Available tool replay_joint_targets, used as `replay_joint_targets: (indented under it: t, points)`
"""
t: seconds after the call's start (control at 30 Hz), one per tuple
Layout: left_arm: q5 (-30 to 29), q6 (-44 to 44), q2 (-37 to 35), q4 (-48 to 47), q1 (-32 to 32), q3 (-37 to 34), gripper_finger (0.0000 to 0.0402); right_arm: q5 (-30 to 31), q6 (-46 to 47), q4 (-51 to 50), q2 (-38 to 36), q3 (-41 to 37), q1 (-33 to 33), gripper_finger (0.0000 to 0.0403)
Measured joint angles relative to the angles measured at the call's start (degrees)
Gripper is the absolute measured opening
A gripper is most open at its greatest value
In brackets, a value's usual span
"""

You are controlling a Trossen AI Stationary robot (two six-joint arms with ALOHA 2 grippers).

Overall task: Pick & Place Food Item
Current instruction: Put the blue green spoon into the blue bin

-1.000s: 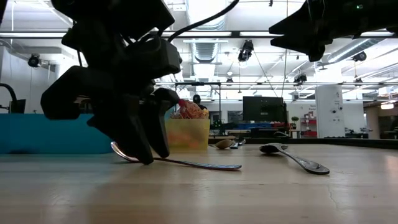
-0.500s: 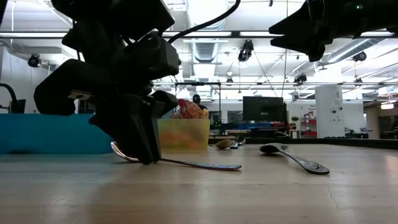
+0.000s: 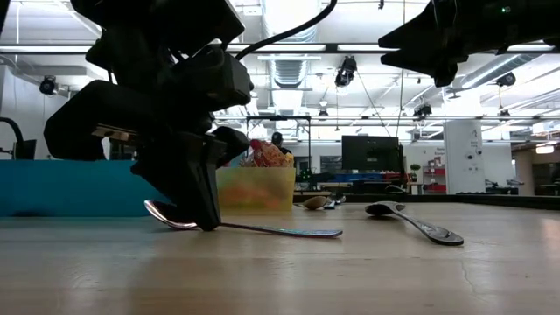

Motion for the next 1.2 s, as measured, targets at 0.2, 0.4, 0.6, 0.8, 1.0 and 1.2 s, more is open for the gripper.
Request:
replay_joint_targets:
  t: [0.2, 0.4, 0.6, 0.8, 1.0, 1.2]
  points:
    - [-0.2, -0.5, -0.8, -0.1, 0.0, 0.0, 0.0003, 0.0, 0.0, 0.0, 0.0, 0.0, 0.0, 0.0206]
    - [-1.6, -1.4, -4.0, -0.9, 0.1, 0.0, 0.0002, 0.0, 0.0, 0.0, 0.0, 0.0, 0.0, 0.0206]
    - [-4.2, -3.8, -8.8, -2.4, 0.1, 0.0, 0.0002, 0.0, 0.0, 0.0, 0.0, 0.0, 0.0, 0.0206]
    - [-10.5, -10.1, -15.8, -10.8, 0.0, 0.0, 0.0002, 0.0, 0.0, 0.0, 0.0, 0.0, 0.0, 0.0206]
    - [-15.5, -18.7, -25.3, -21.9, -0.1, 0.0, 0.0002, 0.0, 0.0, 0.0, 0.0, 0.0, 0.0, 0.0206]
    - [-20.6, -27.4, -34.7, -37.7, -0.1, 0.0, 0.0002, 0.0, 0.0, 0.0, 0.0, 0.0, 0.0, 0.0206]
